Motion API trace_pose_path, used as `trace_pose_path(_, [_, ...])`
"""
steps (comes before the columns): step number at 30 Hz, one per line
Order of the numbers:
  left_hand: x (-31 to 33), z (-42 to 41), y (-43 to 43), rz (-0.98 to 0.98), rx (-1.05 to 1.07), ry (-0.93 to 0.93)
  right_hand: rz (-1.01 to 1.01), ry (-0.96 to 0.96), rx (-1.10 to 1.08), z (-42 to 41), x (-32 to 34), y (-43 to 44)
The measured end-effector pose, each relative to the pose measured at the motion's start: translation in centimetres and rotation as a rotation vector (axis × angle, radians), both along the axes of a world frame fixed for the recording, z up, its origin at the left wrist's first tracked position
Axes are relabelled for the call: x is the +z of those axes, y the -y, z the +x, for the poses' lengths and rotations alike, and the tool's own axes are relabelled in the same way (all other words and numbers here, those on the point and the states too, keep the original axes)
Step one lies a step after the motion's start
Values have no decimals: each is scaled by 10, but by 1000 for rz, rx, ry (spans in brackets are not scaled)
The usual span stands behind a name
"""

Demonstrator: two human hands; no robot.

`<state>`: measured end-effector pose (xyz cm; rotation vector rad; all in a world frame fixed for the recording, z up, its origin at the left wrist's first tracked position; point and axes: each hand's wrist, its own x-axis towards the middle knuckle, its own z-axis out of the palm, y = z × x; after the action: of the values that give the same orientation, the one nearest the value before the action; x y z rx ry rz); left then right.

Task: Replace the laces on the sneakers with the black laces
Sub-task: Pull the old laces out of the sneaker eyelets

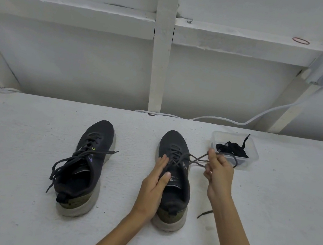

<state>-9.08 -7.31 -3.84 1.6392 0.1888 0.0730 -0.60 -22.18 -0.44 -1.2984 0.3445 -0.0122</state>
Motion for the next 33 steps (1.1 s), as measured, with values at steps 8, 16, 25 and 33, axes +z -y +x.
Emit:
trace_pose_path(8, [2,-1,1,15,3,7,-229,35,365,-27,-5,-17])
trace_pose_path(16, [3,0,0,-6,-8,6,-239,-7,176,-12,-4,-8])
trace_pose_path(25, [7,18,-23,45,38,58,-171,104,306,-55,-25,-29])
trace_pose_path(33, [20,49,-40,552,-185,122,-98,63,320,-52,-33,-38])
